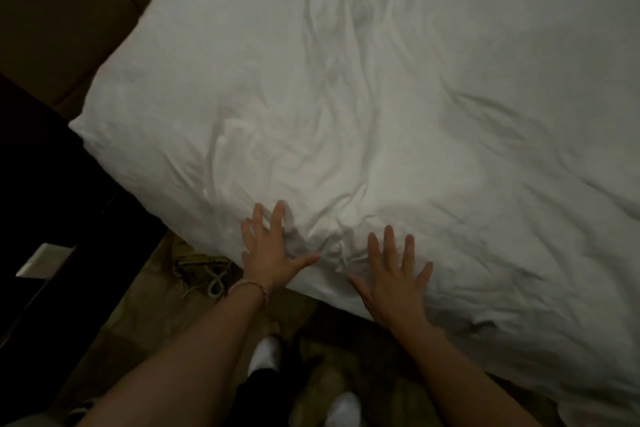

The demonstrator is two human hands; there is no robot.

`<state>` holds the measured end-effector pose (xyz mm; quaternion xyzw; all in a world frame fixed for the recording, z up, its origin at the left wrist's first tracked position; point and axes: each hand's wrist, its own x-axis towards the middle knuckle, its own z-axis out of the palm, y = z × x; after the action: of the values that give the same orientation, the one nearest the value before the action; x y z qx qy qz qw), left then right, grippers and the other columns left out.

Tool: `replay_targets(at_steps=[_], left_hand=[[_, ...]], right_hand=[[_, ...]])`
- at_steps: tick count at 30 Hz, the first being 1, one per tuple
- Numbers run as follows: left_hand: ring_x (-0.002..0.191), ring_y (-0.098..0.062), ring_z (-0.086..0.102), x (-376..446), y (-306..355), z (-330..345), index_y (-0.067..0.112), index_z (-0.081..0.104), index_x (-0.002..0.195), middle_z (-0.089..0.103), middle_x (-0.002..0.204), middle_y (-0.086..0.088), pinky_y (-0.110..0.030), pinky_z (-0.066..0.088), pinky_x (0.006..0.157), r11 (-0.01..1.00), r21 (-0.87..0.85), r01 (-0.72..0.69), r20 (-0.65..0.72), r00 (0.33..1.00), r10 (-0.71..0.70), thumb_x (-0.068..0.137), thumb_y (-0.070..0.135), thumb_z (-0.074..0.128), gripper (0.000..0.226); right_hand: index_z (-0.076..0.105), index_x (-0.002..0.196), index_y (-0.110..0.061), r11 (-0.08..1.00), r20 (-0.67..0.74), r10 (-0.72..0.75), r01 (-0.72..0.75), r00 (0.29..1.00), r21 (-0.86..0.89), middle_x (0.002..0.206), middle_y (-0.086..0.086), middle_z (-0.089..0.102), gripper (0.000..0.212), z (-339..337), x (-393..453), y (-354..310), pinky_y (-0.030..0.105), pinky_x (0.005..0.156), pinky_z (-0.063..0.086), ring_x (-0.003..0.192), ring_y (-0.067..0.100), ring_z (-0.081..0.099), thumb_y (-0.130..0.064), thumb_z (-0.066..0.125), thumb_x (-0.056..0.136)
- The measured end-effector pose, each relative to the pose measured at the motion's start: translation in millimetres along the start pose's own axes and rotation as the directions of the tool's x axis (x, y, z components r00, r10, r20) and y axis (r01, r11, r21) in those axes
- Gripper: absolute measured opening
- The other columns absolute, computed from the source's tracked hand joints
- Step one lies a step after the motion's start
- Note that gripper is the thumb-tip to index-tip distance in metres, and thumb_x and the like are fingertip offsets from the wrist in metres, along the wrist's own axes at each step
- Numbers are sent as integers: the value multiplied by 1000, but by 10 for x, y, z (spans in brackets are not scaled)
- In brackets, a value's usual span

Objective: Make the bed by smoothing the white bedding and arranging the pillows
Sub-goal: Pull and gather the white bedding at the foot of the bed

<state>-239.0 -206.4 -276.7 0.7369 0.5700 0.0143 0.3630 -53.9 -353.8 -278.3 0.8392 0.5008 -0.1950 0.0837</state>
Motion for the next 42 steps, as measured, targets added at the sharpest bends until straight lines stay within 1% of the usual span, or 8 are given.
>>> replay_targets(at_steps=[3,6,11,18,21,27,35,42], left_hand=[[151,-30,-7,133,108,204,30,-8,157,-15,163,-6,-48,9,122,940,-290,182,-92,972,-216,57,77,75,138],[148,-28,11,424,308,346,22,-19,154,-10,160,-12,-42,24,119,694,-641,327,-15,899,-437,58,72,79,146],[138,-34,27,842,547,460,16,-1,149,16,150,-17,-38,26,114,591,-658,467,24,797,-603,58,79,74,134],[85,-11,56,598,283,371,16,50,102,58,95,12,-22,44,83,727,-653,211,-218,867,-448,67,59,83,65],[84,-14,62,379,464,80,13,61,92,65,90,8,-23,45,78,739,-649,181,-283,844,-455,69,64,78,58],[99,-21,68,176,1425,-855,11,72,102,74,106,-7,-18,41,81,797,-602,55,-408,837,-366,79,59,72,54],[106,-28,65,780,2693,-1735,2,66,104,71,108,-14,-20,40,83,849,-501,-168,-519,843,-140,85,56,69,58],[95,-32,67,2163,3413,-1713,0,65,98,72,97,-16,-34,50,83,917,-336,-216,-390,918,73,87,68,56,70]], right_hand=[[13,158,-23,998,-74,21,-17,997,56,166,6,4,93,187,-2,101,76,105,15,150,41,5,-82,8,87],[22,157,-21,999,-171,5,4,985,47,164,9,19,90,323,224,152,70,112,9,149,38,15,-80,13,90],[49,132,-13,995,-292,58,-32,955,92,124,12,51,80,453,620,118,57,104,27,113,36,49,-75,28,88],[48,77,-13,995,-289,53,-28,956,91,68,10,54,71,101,706,117,36,58,37,62,30,54,-75,17,93],[41,86,-19,999,-166,3,3,986,37,84,5,63,74,-404,597,216,36,61,37,78,29,62,-81,2,79],[37,85,-21,994,-309,-83,100,947,37,84,2,67,99,-1466,416,508,34,59,42,76,25,66,-85,-33,58],[38,86,-20,994,-416,-92,109,905,16,83,4,68,101,-2769,797,865,36,63,48,74,28,66,-82,-38,59],[40,87,-22,999,-383,53,-45,922,29,91,3,70,104,-3288,1706,1245,34,66,41,84,25,68,-79,-41,55]])
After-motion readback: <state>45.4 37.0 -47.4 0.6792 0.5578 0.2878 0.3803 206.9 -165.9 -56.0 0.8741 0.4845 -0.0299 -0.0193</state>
